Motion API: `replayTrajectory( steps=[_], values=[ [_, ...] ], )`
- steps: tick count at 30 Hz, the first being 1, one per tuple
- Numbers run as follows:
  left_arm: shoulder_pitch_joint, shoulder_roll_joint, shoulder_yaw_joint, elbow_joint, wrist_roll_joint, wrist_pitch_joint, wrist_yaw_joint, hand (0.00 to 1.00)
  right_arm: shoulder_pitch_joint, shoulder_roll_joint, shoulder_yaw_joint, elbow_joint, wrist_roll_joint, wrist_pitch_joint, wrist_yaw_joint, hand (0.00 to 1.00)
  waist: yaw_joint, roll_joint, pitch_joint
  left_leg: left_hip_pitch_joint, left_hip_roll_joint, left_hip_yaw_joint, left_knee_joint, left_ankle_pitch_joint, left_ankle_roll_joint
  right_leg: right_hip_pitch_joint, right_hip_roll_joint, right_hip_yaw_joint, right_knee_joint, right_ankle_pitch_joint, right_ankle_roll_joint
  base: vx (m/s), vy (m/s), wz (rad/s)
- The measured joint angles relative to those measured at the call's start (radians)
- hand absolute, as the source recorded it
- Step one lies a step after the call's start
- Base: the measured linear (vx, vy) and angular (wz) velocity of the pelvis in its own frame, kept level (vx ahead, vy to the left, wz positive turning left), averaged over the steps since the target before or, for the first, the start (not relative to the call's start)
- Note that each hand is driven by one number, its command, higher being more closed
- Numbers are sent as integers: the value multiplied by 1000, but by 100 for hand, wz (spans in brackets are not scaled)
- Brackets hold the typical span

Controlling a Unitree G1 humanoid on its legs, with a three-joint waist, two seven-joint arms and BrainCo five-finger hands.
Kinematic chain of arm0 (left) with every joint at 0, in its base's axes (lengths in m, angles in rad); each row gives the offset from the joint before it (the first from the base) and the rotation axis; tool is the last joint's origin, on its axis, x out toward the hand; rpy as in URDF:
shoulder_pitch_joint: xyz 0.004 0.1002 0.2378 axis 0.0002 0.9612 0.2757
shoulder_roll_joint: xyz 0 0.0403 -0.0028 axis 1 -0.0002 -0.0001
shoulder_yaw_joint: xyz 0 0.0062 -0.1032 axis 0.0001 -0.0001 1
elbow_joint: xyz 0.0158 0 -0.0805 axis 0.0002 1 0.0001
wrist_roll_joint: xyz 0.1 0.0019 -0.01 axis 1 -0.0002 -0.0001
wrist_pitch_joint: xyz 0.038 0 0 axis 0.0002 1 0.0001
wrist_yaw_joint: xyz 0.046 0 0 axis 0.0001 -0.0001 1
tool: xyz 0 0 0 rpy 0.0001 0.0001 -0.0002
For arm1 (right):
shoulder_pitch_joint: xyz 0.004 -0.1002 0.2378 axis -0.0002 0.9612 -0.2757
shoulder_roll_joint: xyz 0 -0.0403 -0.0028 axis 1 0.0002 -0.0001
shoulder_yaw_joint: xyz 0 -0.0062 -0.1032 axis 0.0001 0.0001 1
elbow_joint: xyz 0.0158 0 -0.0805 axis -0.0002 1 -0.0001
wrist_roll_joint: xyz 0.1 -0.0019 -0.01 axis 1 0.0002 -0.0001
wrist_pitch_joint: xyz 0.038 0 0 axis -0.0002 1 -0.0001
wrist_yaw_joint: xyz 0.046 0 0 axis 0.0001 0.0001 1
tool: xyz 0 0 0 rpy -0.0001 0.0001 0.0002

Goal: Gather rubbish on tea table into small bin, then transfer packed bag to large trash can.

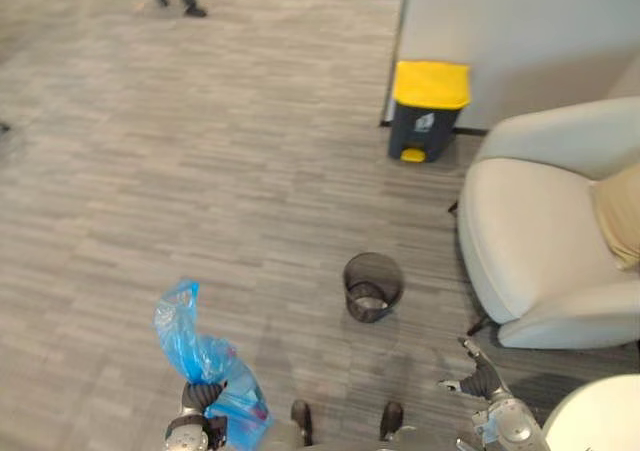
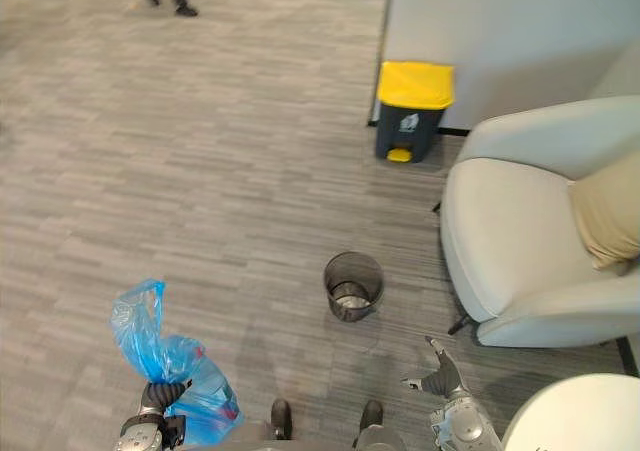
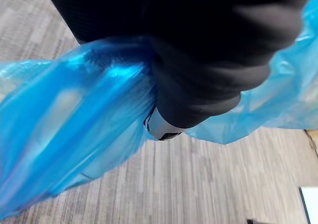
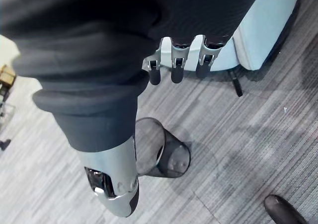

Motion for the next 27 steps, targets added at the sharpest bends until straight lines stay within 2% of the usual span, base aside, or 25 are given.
replayTrajectory(
  steps=[1, 2, 3, 5, 6, 7, 8, 9, 10, 11, 12, 13, 14, 16, 17, 18, 19, 20, 22, 23, 24, 25, 26, 27],
  values=[
    [-12, 0, -1, 1, 0, 1, 1, 100, -3, 1, -13, 24, 0, 2, -9, 0, -1, -8, 7, -20, 30, 113, 33, -9, 16, -10, -21, -40, -1, -2, -1, 62, 79, 99],
    [-21, 0, -2, 1, 0, 1, 1, 100, -8, 1, -25, 34, 0, 4, -13, 0, 0, 7, 13, -23, 49, 168, 53, -10, 18, -6, -25, -61, 2, -4, 2, 114, 141, 135],
    [-28, 4, 0, 4, 0, 1, 5, 100, -28, 4, -39, 72, 0, 21, -27, 0, -4, 17, 36, -35, 73, 210, 66, 34, 14, 6, -32, -116, 32, -12, 23, 76, 88, 110],
    [-28, 24, 0, 4, 0, 1, 8, 100, -44, 20, -38, 87, 0, 27, -28, 0, 6, 1, 47, -37, 56, 177, 80, 26, 23, 27, -51, -143, 45, -22, 36, 82, 128, 85],
    [-25, 40, -1, 4, 0, 1, 8, 100, -54, 35, -40, 86, 1, 24, -40, 0, 5, -16, 56, -46, 37, 152, 121, -11, 33, 31, -86, -162, 107, -63, 50, 77, 151, 59],
    [-23, 42, 0, 4, 0, 1, 9, 100, -57, 41, -43, 86, 2, 24, -43, 0, 5, -23, 60, -52, 36, 144, 145, -37, 36, 26, -107, -164, 153, -88, 56, 69, 151, 59],
    [-20, 45, -2, 3, 0, 3, 9, 100, -59, 54, -46, 87, 6, 26, -46, 0, 5, -35, 73, -49, 29, 125, 200, -94, 42, 15, -159, -152, 272, -136, 51, 30, 96, 34],
    [-20, 45, -12, 2, 0, 5, 8, 100, -58, 65, -51, 84, 12, 29, -47, 0, 4, -36, 85, -47, 25, 111, 236, -127, 47, -33, -201, -91, 429, -147, -10, 38, 122, 35],
    [-21, 47, -18, -6, 0, 5, 8, 100, -53, 75, -52, 80, 18, 31, -49, 0, -1, -33, 95, -33, 25, 95, 259, -147, 56, -93, -217, -10, 561, -127, -59, 30, 94, 31],
    [-24, 54, -23, -16, 0, 6, 9, 100, -47, 86, -53, 78, 25, 31, -49, 0, -3, -33, 106, -25, 26, 83, 271, -159, 55, -131, -213, 52, 638, -120, -75, 97, 79, 37],
    [-36, 74, -28, -33, 0, 5, 14, 100, -37, 112, -54, 80, 45, 34, -49, 0, -3, -39, 120, -14, 26, 67, 277, -173, 57, -188, -180, 135, 734, -177, -28, 128, 9, 37],
    [-49, 88, -31, -34, -1, 5, 24, 100, -37, 130, -54, 81, 49, 44, -49, 0, -9, -56, 125, -6, 25, 59, 275, -179, 56, -230, -148, 155, 746, -221, -8, 155, 3, 29],
    [-54, 92, -31, -34, -1, 5, 25, 100, -41, 137, -55, 81, 50, 47, -49, 0, -12, -63, 129, -2, 24, 59, 272, -182, 55, -248, -134, 153, 734, -233, -7, 108, -24, 14],
    [-69, 96, -34, -34, -1, 6, 26, 100, -56, 144, -62, 82, 57, 50, -61, 0, -26, -77, 140, 11, 21, 65, 271, -202, 50, -306, -92, 119, 627, -236, -9, 167, -34, -2],
    [-85, 94, -50, -27, -1, 6, 26, 100, -57, 144, -70, 88, 58, 51, -65, 0, -30, -75, 142, 20, 17, 65, 266, -213, 42, -332, -73, 99, 534, -226, -1, 243, -48, -3],
    [-97, 89, -50, -18, -1, 6, 25, 100, -60, 144, -73, 101, 59, 52, -66, 0, -34, -74, 143, 27, 16, 64, 259, -216, 38, -336, -60, 91, 469, -210, 6, 309, -61, 5],
    [-119, 84, -48, -3, -1, 5, 26, 100, -61, 144, -76, 125, 60, 60, -65, 0, -44, -76, 144, 51, 5, 61, 236, -223, 24, -332, -35, 86, 324, -166, 14, 341, -83, 21],
    [-130, 82, -48, 12, -1, 6, 26, 100, -58, 144, -80, 131, 60, 69, -65, 0, -53, -78, 143, 77, -7, 53, 223, -235, 3, -323, -23, 102, 249, -120, -11, 373, -104, 29],
    [-141, 70, -56, 9, 0, 6, 26, 100, -38, 145, -104, 125, 62, 77, -64, 0, -68, -71, 139, 127, -1, 32, 215, -274, -33, -323, -6, 140, 308, -63, -63, 478, -173, 24],
    [-139, 47, -57, 9, 0, 6, 27, 100, -12, 141, -109, 97, 80, 79, -65, 0, -67, -39, 133, 163, 29, 33, 208, -290, -62, -313, 16, 136, 364, -84, -78, 546, -200, 4],
    [-126, 34, -55, 4, 0, 6, 27, 100, -5, 141, -108, 81, 85, 80, -64, 0, -65, -20, 127, 175, 57, 38, 219, -289, -67, -299, 33, 127, 376, -114, -83, 591, -202, -7],
    [-119, 9, -40, -10, 0, 6, 27, 100, 1, 156, -107, 47, 87, 81, -63, 0, -70, -5, 126, 149, 118, 43, 363, -283, -70, -269, 62, 107, 406, -158, -120, 602, -235, -13],
    [-115, -17, -27, -26, 0, 11, 27, 100, 2, 160, -101, 11, 87, 80, -61, 0, -64, 7, 131, 87, 193, 34, 599, -223, -36, -210, 107, 94, 407, -187, -157, 599, -246, -23],
    [-110, -28, -26, -33, 0, 12, 26, 100, 4, 160, -100, -13, 88, 80, -61, 0, -57, 9, 132, 51, 230, 18, 717, -153, 2, -172, 130, 96, 393, -197, -172, 571, -245, -45]
  ],
)
